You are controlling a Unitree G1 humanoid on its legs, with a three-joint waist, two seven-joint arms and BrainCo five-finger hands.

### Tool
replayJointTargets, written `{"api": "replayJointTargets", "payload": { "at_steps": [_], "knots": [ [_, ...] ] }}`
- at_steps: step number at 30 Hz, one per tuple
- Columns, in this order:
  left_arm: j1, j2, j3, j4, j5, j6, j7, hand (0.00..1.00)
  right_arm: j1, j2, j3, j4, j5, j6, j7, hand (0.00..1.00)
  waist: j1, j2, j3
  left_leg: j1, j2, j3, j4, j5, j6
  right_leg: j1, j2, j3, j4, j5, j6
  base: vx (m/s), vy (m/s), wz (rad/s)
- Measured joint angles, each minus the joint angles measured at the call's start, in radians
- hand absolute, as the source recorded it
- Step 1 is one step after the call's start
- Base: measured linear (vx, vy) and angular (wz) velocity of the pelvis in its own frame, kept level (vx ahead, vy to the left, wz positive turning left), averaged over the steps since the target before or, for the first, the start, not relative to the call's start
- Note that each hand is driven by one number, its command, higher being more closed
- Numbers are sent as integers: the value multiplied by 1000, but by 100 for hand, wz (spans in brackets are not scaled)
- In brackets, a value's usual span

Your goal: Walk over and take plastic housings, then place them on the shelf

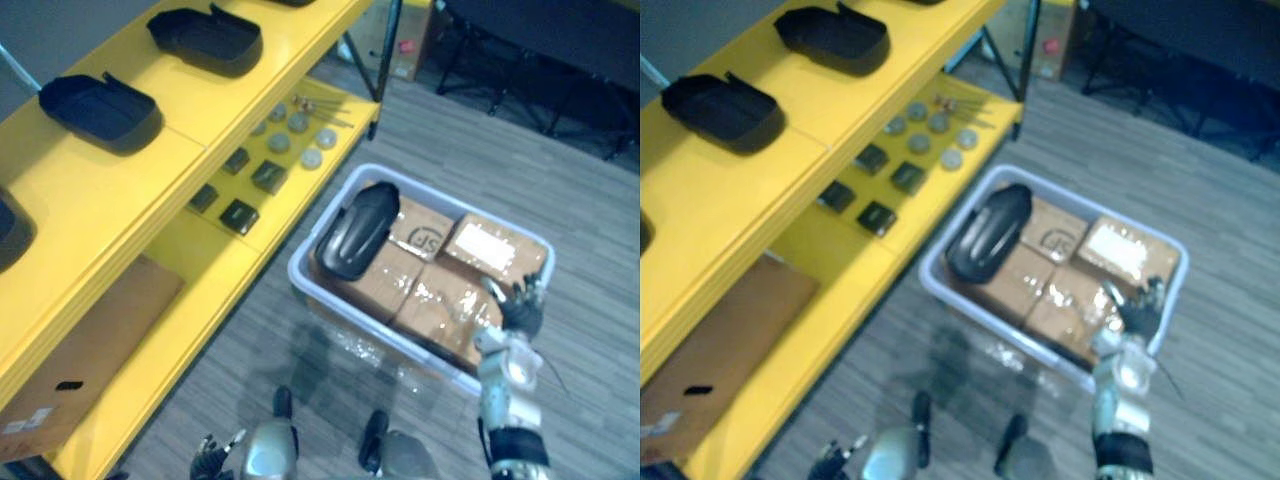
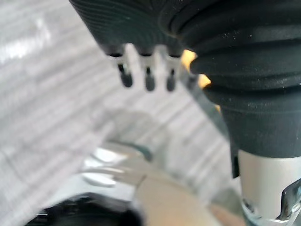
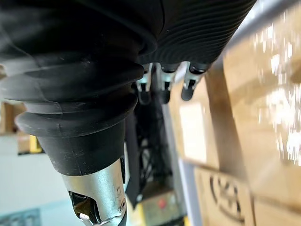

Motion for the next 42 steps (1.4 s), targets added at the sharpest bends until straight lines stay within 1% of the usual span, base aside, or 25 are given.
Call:
{"api": "replayJointTargets", "payload": {
  "at_steps": [1, 2, 3, 5, 7, 8, 9, 10, 11, 13, 15, 17, 20, 23, 24, 26, 27, 29, 33, 34, 35, 38, 41, 42],
  "knots": [
    [-10, 2, -6, 1, -1, -2, -1, 0, -53, -26, -1, 38, -6, 6, -18, 0, 2, 7, 14, -5, -8, 24, -19, 5, 19, -19, -15, 2, 9, -8, 9, -203, 106, 18],
    [-27, 4, -14, 1, -3, -7, -1, 0, -110, -64, 0, 72, -18, 19, -35, 0, 0, 15, 34, -20, -14, 32, -23, 22, 31, -36, -25, 3, 18, -9, 11, -187, 103, 17],
    [-36, 6, -16, 0, -3, -11, -1, 0, -137, -83, 1, 87, -23, 25, -38, 0, 2, 17, 46, -25, -20, 32, -22, 28, 39, -48, -32, 6, 26, -6, 15, -108, 78, 15],
    [-65, 8, -24, 3, -14, -26, -1, 0, -239, -147, 6, 155, -47, 47, -59, 0, 18, 23, 68, -75, -39, 25, 3, 42, 48, -96, -56, 11, 67, 9, 24, -97, 108, 12],
    [-84, 11, -34, 4, -21, -35, -2, 0, -316, -189, 15, 226, -49, 60, -76, 0, 25, 27, 70, -118, -50, 21, 39, 45, 53, -129, -69, 12, 93, 12, 25, -29, 64, 22],
    [-108, 18, -60, 17, -21, -36, -3, 0, -361, -224, 24, 264, -58, 67, -80, 0, 30, 39, 77, -142, -60, 9, 63, 43, 57, -141, -79, 12, 109, 12, 24, -17, 60, 30],
    [-121, 18, -67, 21, -21, -36, -4, 0, -380, -241, 26, 277, -66, 72, -82, 0, 32, 48, 83, -149, -65, -1, 70, 41, 59, -143, -83, 12, 114, 11, 24, -24, 63, 36],
    [-137, 17, -86, 23, -23, -36, -5, 0, -420, -271, 37, 302, -74, 82, -95, 0, 37, 66, 91, -164, -72, -9, 84, 39, 63, -148, -89, 13, 122, 9, 21, -41, 59, 21],
    [-143, 15, -97, 23, -23, -37, -6, 0, -456, -290, 55, 324, -75, 88, -102, 0, 49, 76, 95, -179, -75, -9, 100, 35, 68, -165, -93, 26, 135, 6, 21, -35, 55, 15],
    [-157, 15, -107, 29, -23, -37, -7, 0, -501, -303, 75, 364, -76, 89, -115, 0, 55, 84, 103, -196, -81, -15, 112, 34, 70, -178, -101, 28, 152, -3, 26, -30, 31, 11],
    [-169, 16, -120, 45, -24, -39, -7, 0, -538, -312, 88, 408, -78, 105, -126, 0, 60, 87, 104, -216, -88, -25, 134, 32, 72, -196, -111, 27, 182, -15, 26, -30, 10, 16],
    [-187, 16, -135, 62, -35, -39, -7, 0, -557, -345, 94, 439, -94, 118, -139, 0, 74, 100, 110, -224, -92, -31, 146, 29, 75, -200, -117, 27, 197, -24, 24, -41, 16, 13],
    [-205, 13, -156, 75, -54, -41, -7, 0, -611, -379, 118, 465, -115, 127, -144, 0, 78, 122, 123, -246, -93, -32, 174, 22, 79, -219, -123, 32, 219, -30, 24, -65, 33, 2],
    [-218, 17, -178, 89, -56, -42, -6, 0, -664, -388, 143, 497, -115, 157, -143, 0, 80, 125, 123, -276, -91, -32, 192, 21, 80, -248, -123, 37, 227, -34, 21, -59, 30, -2],
    [-223, 17, -180, 90, -62, -40, -6, 0, -670, -400, 154, 508, -115, 180, -144, 0, 85, 130, 125, -280, -91, -33, 196, 21, 80, -251, -123, 37, 231, -34, 21, -32, 16, 2],
    [-232, 14, -185, 90, -63, -38, -6, 0, -671, -415, 157, 515, -116, 209, -149, 0, 99, 140, 130, -281, -91, -32, 201, 20, 82, -251, -124, 39, 232, -33, 21, 0, 0, 0],
    [-235, 15, -200, 91, -63, -38, -6, 0, -673, -418, 164, 525, -116, 216, -152, 0, 101, 142, 131, -282, -91, -32, 202, 20, 82, -251, -124, 39, 233, -33, 21, 0, 0, 0],
    [-242, 21, -219, 98, -67, -38, -7, 0, -689, -418, 193, 580, -116, 243, -161, 0, 108, 143, 130, -291, -91, -36, 204, 20, 82, -257, -124, 35, 234, -33, 21, -10, 19, 4],
    [-246, 20, -222, 100, -85, -39, -8, 0, -730, -423, 202, 624, -116, 273, -171, 0, 115, 145, 128, -312, -93, -48, 211, 21, 82, -267, -124, 23, 240, -31, 25, 14, 12, 8],
    [-250, 22, -235, 99, -92, -40, -9, 0, -741, -436, 204, 640, -116, 283, -175, 0, 129, 146, 128, -312, -93, -49, 215, 21, 82, -266, -124, 23, 242, -30, 26, 23, 10, 8],
    [-255, 26, -251, 99, -92, -41, -9, 0, -759, -447, 216, 661, -116, 286, -183, 0, 136, 147, 127, -315, -94, -54, 217, 21, 82, -264, -124, 17, 244, -31, 25, 23, 9, 11],
    [-256, 29, -259, 98, -99, -45, -15, 0, -798, -459, 227, 677, -116, 291, -187, 0, 141, 150, 125, -330, -94, -65, 228, 20, 82, -267, -125, 1, 249, -36, 21, 6, 6, 11],
    [-260, 29, -269, 98, -102, -45, -16, 0, -807, -485, 246, 706, -115, 306, -188, 0, 159, 151, 124, -334, -96, -70, 236, 16, 81, -268, -127, -2, 259, -48, 15, -13, 13, 7],
    [-261, 32, -281, 98, -102, -45, -16, 0, -808, -489, 249, 707, -115, 306, -188, 0, 160, 154, 122, -341, -98, -76, 242, 13, 82, -270, -129, -6, 265, -52, 16, -23, 13, 16]
  ]
}}
